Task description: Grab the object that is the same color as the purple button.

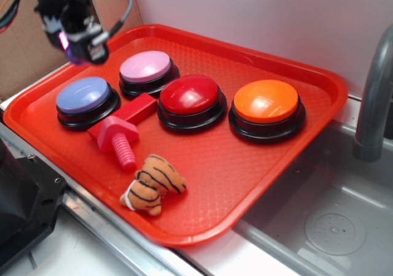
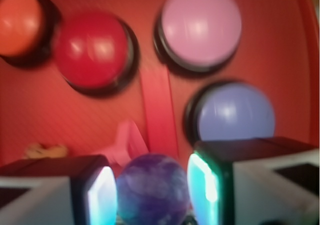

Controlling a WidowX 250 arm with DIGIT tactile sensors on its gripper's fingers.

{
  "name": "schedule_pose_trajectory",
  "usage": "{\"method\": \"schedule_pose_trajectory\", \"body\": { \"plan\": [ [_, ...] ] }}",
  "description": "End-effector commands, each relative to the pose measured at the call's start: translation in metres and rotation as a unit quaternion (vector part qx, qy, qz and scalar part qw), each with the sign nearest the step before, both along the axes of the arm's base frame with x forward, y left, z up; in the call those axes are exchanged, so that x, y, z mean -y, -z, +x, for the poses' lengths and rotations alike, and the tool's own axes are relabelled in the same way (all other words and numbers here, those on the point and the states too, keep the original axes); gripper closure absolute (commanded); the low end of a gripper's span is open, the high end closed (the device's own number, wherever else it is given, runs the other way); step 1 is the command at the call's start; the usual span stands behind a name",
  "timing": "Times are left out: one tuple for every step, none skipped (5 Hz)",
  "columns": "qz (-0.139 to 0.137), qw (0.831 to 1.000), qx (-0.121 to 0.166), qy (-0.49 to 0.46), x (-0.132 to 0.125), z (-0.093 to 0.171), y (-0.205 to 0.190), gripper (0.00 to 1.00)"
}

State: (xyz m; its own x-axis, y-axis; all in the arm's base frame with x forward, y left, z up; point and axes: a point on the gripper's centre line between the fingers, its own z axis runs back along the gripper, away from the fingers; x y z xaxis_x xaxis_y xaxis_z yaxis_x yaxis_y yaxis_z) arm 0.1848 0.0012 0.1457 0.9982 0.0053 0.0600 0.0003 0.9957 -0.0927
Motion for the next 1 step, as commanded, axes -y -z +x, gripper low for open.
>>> {"method": "schedule_pose_trajectory", "body": {
  "plan": [
    [0.047,0.998,0.016,0.043,0.0086,0.0117,-0.0281,1.00]
  ]
}}
